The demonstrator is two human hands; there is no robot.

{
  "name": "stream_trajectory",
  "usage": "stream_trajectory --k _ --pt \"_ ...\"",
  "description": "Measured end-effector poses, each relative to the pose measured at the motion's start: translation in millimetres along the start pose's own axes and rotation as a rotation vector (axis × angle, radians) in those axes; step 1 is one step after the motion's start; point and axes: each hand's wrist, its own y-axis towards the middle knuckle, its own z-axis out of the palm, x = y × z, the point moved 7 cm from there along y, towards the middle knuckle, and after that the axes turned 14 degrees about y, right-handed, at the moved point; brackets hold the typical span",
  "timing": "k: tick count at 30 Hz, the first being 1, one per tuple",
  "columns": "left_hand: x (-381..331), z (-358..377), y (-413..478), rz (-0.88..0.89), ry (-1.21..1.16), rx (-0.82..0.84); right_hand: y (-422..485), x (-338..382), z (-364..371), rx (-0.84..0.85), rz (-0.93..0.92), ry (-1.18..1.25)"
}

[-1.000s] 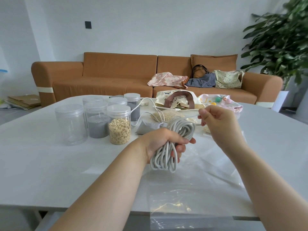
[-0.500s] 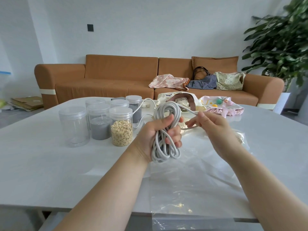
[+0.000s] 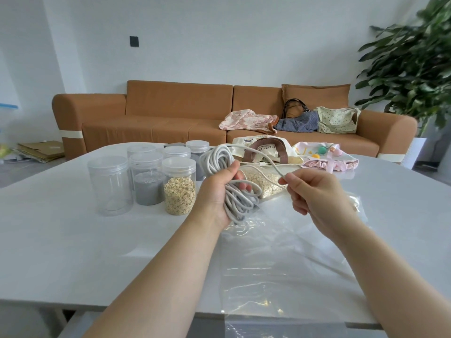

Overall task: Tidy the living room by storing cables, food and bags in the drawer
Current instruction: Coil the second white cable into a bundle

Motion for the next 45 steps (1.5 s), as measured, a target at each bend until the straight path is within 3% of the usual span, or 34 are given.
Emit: stream_trajectory --k 6,15,20,27,32,36,38,41,45 --pt "4 -5 0 -0.054 -0.03 -0.086 -7 -6 17 0.13 0.029 -0.367" --pt "0 17 -11 -0.055 -0.016 0.173 -14 -4 26 0.243 0.091 -0.455" --pt "0 9 -8 -0.057 -0.049 0.073 -13 -5 23 0.274 0.102 -0.509" --pt "1 1 -1 0.008 0.1 -0.021 -16 16 31 0.101 -0.218 -0.368" --pt "8 -3 0 -0.048 0.029 -0.103 -38 24 62 0.252 -0.666 -0.75" --pt "13 -3 -2 -0.122 -0.097 -0.107 -42 21 73 0.306 -0.813 -0.976" --pt "13 -2 -3 -0.134 -0.156 -0.11 -43 20 75 0.336 -0.812 -0.986" --pt "7 3 -4 -0.101 -0.185 -0.066 -41 22 70 0.336 -0.717 -0.804" --pt "-3 -2 -3 -0.038 -0.184 -0.046 -31 24 57 0.165 -0.48 -0.646"
